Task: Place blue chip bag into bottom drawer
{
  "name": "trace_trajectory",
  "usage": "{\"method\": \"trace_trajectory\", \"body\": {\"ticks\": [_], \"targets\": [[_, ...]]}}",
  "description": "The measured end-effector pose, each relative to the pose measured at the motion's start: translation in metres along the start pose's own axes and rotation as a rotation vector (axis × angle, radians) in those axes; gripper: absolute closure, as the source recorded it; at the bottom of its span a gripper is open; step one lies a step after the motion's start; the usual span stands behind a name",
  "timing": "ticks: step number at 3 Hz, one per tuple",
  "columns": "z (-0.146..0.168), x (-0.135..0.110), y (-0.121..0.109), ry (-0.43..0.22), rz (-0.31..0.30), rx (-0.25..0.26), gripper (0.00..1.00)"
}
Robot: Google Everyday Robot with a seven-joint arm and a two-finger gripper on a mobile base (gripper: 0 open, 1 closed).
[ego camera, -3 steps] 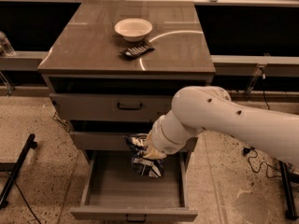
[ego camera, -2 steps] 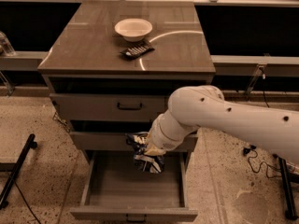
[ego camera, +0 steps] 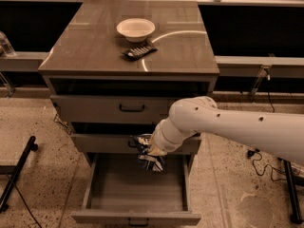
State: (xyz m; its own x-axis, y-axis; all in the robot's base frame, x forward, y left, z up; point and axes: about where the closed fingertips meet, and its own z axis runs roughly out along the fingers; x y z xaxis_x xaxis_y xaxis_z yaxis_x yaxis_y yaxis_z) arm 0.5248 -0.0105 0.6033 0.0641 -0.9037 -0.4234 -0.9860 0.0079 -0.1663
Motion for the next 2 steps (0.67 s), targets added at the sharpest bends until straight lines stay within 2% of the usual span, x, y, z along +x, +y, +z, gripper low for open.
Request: {"method": "trace_trajectory", "body": {"ticks": [1,2], "targets": [[0.003,0.000,0.001,-0.004,0.004,-0.002,1.00],[0.030,0.041,0.015,-0.054,0.047,-0.066,1.00]]}}
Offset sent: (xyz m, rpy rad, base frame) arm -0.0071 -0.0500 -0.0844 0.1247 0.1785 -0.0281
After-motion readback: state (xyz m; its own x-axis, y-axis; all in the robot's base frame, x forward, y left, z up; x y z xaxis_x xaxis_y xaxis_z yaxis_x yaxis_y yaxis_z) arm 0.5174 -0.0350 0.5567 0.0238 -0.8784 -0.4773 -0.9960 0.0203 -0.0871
